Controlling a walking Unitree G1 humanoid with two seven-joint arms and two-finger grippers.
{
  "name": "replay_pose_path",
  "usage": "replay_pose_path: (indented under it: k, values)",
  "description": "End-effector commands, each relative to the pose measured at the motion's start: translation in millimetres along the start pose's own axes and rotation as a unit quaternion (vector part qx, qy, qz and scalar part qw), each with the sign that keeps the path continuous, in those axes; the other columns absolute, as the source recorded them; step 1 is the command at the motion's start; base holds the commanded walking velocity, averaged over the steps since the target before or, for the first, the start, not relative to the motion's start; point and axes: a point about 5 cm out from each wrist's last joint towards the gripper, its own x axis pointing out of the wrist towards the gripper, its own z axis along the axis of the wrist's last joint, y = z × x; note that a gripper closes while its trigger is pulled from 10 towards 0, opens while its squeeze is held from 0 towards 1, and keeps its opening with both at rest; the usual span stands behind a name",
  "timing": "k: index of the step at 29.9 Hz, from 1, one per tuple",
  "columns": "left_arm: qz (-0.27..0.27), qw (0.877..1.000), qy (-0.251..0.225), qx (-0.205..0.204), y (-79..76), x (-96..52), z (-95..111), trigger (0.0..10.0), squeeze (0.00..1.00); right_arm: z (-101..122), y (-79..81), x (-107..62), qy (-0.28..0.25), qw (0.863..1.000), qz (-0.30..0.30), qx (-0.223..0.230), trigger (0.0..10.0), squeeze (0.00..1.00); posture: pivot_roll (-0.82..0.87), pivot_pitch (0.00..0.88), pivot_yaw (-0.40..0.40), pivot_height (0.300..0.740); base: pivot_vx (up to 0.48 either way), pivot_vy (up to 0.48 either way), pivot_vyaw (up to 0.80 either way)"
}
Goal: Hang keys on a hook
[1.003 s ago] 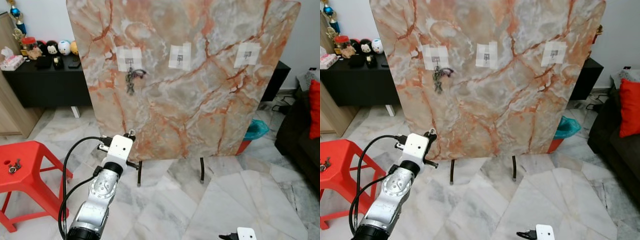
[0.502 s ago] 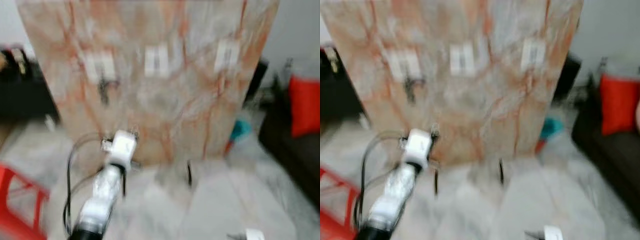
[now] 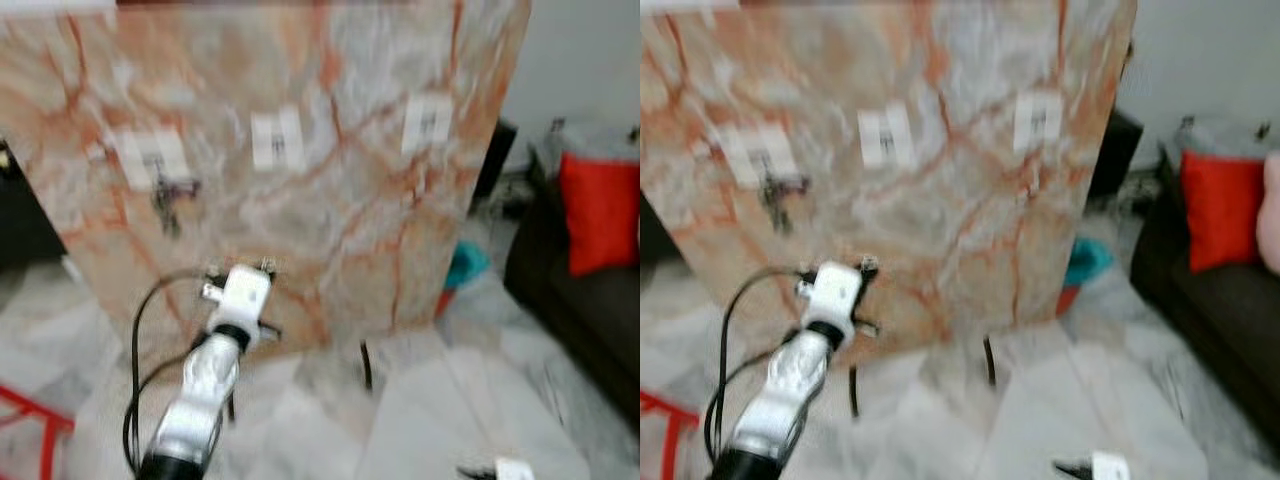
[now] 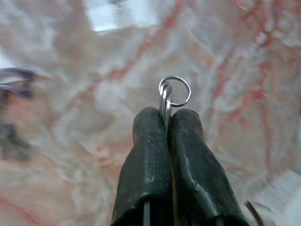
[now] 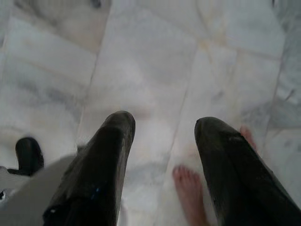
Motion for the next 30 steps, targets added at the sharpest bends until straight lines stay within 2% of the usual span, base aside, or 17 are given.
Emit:
replay_pose_path:
  k: [1, 30]
  values:
    - [0.01, 1.0, 0.0, 0.009, 9.5, -0.3, 1.2, 10.0, 0.0, 6.0, 10.0, 1.6, -0.011, 1.0, 0.011, 0.007, 10.0, 0.0, 0.07, 0.0, -0.061, 0.74, 0.0, 0.0, 0.0]
    - [0.018, 1.0, 0.005, -0.01, 10.0, -0.7, -0.3, 10.0, 0.0, 5.9, 9.6, 1.5, -0.014, 1.0, 0.011, 0.01, 10.0, 0.0, 0.06, 0.0, -0.06, 0.74, 0.0, 0.0, 0.0]
